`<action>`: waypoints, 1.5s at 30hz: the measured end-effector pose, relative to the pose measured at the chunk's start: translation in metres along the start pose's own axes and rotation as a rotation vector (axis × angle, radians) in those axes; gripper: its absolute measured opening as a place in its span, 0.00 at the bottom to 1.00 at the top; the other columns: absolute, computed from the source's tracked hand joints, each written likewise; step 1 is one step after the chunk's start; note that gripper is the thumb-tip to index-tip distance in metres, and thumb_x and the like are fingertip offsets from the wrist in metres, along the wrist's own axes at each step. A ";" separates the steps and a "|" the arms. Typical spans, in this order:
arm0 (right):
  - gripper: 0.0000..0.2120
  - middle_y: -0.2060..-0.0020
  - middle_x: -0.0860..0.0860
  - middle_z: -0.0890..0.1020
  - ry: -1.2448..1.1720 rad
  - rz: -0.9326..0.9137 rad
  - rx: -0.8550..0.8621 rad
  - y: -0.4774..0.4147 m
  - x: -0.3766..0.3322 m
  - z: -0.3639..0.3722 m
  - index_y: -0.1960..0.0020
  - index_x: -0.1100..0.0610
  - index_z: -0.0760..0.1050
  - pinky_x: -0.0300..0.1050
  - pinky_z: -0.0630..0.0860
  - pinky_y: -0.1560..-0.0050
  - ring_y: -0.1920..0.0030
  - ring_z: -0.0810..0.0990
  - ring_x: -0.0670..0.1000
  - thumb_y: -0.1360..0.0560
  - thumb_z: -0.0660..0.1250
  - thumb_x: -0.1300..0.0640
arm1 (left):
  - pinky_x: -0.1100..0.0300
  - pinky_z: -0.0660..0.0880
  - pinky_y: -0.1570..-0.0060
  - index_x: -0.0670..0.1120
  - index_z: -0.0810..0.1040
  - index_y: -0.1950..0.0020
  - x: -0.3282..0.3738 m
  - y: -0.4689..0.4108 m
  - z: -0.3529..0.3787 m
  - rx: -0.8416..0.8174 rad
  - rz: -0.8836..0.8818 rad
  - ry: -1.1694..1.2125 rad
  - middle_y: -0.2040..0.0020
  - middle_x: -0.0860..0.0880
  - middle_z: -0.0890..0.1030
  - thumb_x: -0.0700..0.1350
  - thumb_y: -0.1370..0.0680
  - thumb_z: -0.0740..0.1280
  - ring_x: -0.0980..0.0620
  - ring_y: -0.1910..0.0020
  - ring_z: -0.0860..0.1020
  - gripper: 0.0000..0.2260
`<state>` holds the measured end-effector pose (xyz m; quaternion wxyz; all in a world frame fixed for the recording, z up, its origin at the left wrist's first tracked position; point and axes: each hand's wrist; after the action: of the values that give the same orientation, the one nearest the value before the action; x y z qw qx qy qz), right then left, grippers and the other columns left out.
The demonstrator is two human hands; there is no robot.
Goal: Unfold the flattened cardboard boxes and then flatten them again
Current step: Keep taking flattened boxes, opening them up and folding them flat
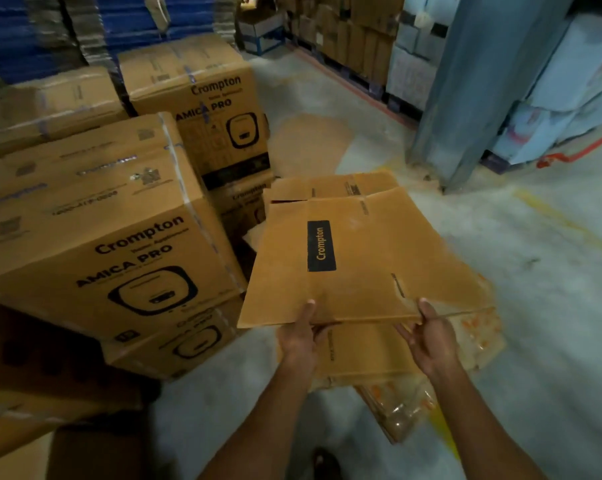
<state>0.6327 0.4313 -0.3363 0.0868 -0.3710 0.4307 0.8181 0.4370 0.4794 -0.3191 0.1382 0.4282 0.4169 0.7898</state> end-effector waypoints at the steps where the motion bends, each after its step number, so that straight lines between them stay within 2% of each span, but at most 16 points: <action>1: 0.15 0.58 0.52 0.87 0.022 0.017 0.025 -0.006 0.006 -0.009 0.34 0.66 0.75 0.56 0.80 0.47 0.56 0.86 0.51 0.16 0.60 0.58 | 0.55 0.81 0.74 0.41 0.71 0.35 -0.010 -0.007 -0.003 0.010 -0.044 -0.012 0.36 0.38 0.76 0.38 0.22 0.73 0.37 0.42 0.77 0.18; 3: 0.10 0.58 0.50 0.87 0.028 0.067 0.078 -0.021 0.020 -0.029 0.39 0.61 0.77 0.55 0.78 0.50 0.47 0.84 0.54 0.16 0.60 0.59 | 0.53 0.82 0.72 0.41 0.69 0.30 -0.029 -0.019 -0.010 0.025 -0.130 -0.038 0.32 0.36 0.74 0.39 0.19 0.69 0.37 0.42 0.76 0.19; 5: 0.06 0.56 0.51 0.85 -0.008 0.130 0.122 -0.031 0.031 -0.042 0.46 0.58 0.77 0.54 0.76 0.52 0.34 0.77 0.60 0.16 0.61 0.59 | 0.50 0.82 0.61 0.40 0.66 0.24 -0.046 -0.032 -0.015 0.042 -0.185 -0.049 0.29 0.36 0.72 0.40 0.17 0.66 0.35 0.35 0.75 0.22; 8: 0.06 0.44 0.67 0.81 -0.022 0.201 0.175 -0.044 0.050 -0.052 0.52 0.57 0.74 0.59 0.80 0.47 0.27 0.70 0.62 0.16 0.63 0.59 | 0.44 0.78 0.43 0.38 0.65 0.23 -0.066 -0.055 -0.023 0.080 -0.232 -0.116 0.26 0.37 0.70 0.39 0.16 0.64 0.34 0.29 0.71 0.21; 10: 0.05 0.32 0.71 0.72 0.018 0.258 0.211 -0.055 0.060 -0.061 0.50 0.58 0.75 0.57 0.80 0.41 0.32 0.76 0.58 0.17 0.64 0.58 | 0.43 0.76 0.37 0.37 0.66 0.25 -0.076 -0.072 -0.030 0.073 -0.262 -0.211 0.26 0.37 0.70 0.36 0.16 0.63 0.34 0.30 0.72 0.20; 12: 0.07 0.43 0.65 0.77 0.064 0.324 0.225 -0.064 0.068 -0.066 0.43 0.57 0.78 0.50 0.79 0.47 0.54 0.77 0.52 0.20 0.68 0.56 | 0.41 0.74 0.33 0.39 0.67 0.25 -0.081 -0.084 -0.036 0.065 -0.283 -0.266 0.27 0.37 0.71 0.36 0.17 0.63 0.34 0.31 0.73 0.19; 13: 0.07 0.50 0.60 0.77 0.062 0.356 0.224 -0.066 0.069 -0.065 0.44 0.56 0.78 0.48 0.77 0.53 0.58 0.75 0.52 0.21 0.68 0.56 | 0.41 0.72 0.32 0.40 0.67 0.25 -0.082 -0.088 -0.038 0.075 -0.298 -0.251 0.27 0.37 0.70 0.38 0.17 0.64 0.34 0.30 0.72 0.20; 15: 0.07 0.55 0.54 0.77 0.062 0.372 0.202 -0.067 0.073 -0.064 0.44 0.53 0.79 0.46 0.75 0.52 0.55 0.77 0.53 0.22 0.67 0.57 | 0.40 0.71 0.31 0.43 0.66 0.24 -0.084 -0.093 -0.044 0.074 -0.318 -0.183 0.27 0.38 0.70 0.44 0.18 0.67 0.34 0.30 0.71 0.23; 18: 0.15 0.44 0.57 0.77 -0.020 0.361 0.217 -0.064 0.078 -0.065 0.37 0.57 0.76 0.53 0.74 0.34 0.41 0.78 0.57 0.23 0.65 0.57 | 0.41 0.72 0.32 0.45 0.66 0.23 -0.084 -0.095 -0.054 0.050 -0.360 -0.130 0.27 0.38 0.71 0.53 0.21 0.71 0.36 0.30 0.72 0.30; 20: 0.17 0.40 0.58 0.75 -0.094 0.373 0.237 -0.061 0.081 -0.064 0.36 0.58 0.73 0.56 0.73 0.31 0.37 0.76 0.57 0.23 0.65 0.56 | 0.41 0.71 0.32 0.47 0.66 0.22 -0.081 -0.095 -0.060 0.058 -0.361 -0.132 0.26 0.39 0.71 0.55 0.22 0.71 0.37 0.29 0.71 0.31; 25: 0.06 0.48 0.56 0.75 -0.016 0.390 0.234 -0.053 0.089 -0.056 0.48 0.56 0.74 0.56 0.71 0.31 0.43 0.77 0.54 0.23 0.65 0.57 | 0.42 0.73 0.41 0.46 0.62 0.21 -0.068 -0.092 -0.070 0.035 -0.352 -0.115 0.24 0.38 0.68 0.58 0.22 0.70 0.37 0.29 0.70 0.35; 29: 0.02 0.57 0.51 0.74 0.083 0.396 0.132 -0.044 0.096 -0.030 0.52 0.54 0.75 0.50 0.73 0.38 0.54 0.75 0.50 0.23 0.65 0.57 | 0.42 0.72 0.37 0.42 0.60 0.20 -0.048 -0.091 -0.080 0.022 -0.312 -0.098 0.24 0.39 0.67 0.58 0.19 0.67 0.38 0.28 0.69 0.34; 34: 0.05 0.40 0.56 0.78 0.202 0.320 -0.021 -0.030 0.117 0.033 0.47 0.55 0.75 0.57 0.73 0.32 0.39 0.78 0.57 0.20 0.61 0.60 | 0.44 0.75 0.39 0.44 0.66 0.23 -0.003 -0.082 -0.118 -0.003 -0.215 -0.024 0.28 0.42 0.72 0.57 0.18 0.65 0.40 0.33 0.73 0.28; 39: 0.15 0.38 0.59 0.80 0.417 0.346 -0.277 0.002 0.174 0.113 0.32 0.61 0.72 0.54 0.77 0.40 0.37 0.79 0.59 0.17 0.59 0.60 | 0.46 0.75 0.35 0.48 0.74 0.31 0.046 -0.064 -0.200 0.082 -0.036 0.005 0.31 0.44 0.76 0.52 0.16 0.64 0.44 0.35 0.76 0.16; 42: 0.09 0.41 0.57 0.80 0.641 0.378 -0.460 0.037 0.228 0.161 0.39 0.59 0.74 0.53 0.76 0.39 0.40 0.79 0.58 0.17 0.60 0.61 | 0.50 0.76 0.41 0.50 0.73 0.31 0.066 -0.048 -0.270 0.173 0.051 -0.005 0.33 0.46 0.77 0.52 0.17 0.66 0.45 0.36 0.77 0.15; 45: 0.07 0.46 0.56 0.81 0.849 0.425 -0.658 0.085 0.293 0.203 0.43 0.57 0.76 0.51 0.77 0.44 0.48 0.81 0.56 0.19 0.61 0.63 | 0.44 0.74 0.32 0.47 0.73 0.28 0.076 -0.032 -0.349 0.322 0.083 0.069 0.33 0.43 0.78 0.51 0.18 0.66 0.40 0.34 0.76 0.19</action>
<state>0.2779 0.4831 -0.4099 -0.3799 -0.5795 0.2160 0.6879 0.1108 0.3544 -0.4012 0.0208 0.4344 0.5247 0.7319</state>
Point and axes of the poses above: each hand's wrist, its own y-axis away from the middle knuckle, its own z-axis out of the palm, x = y × z
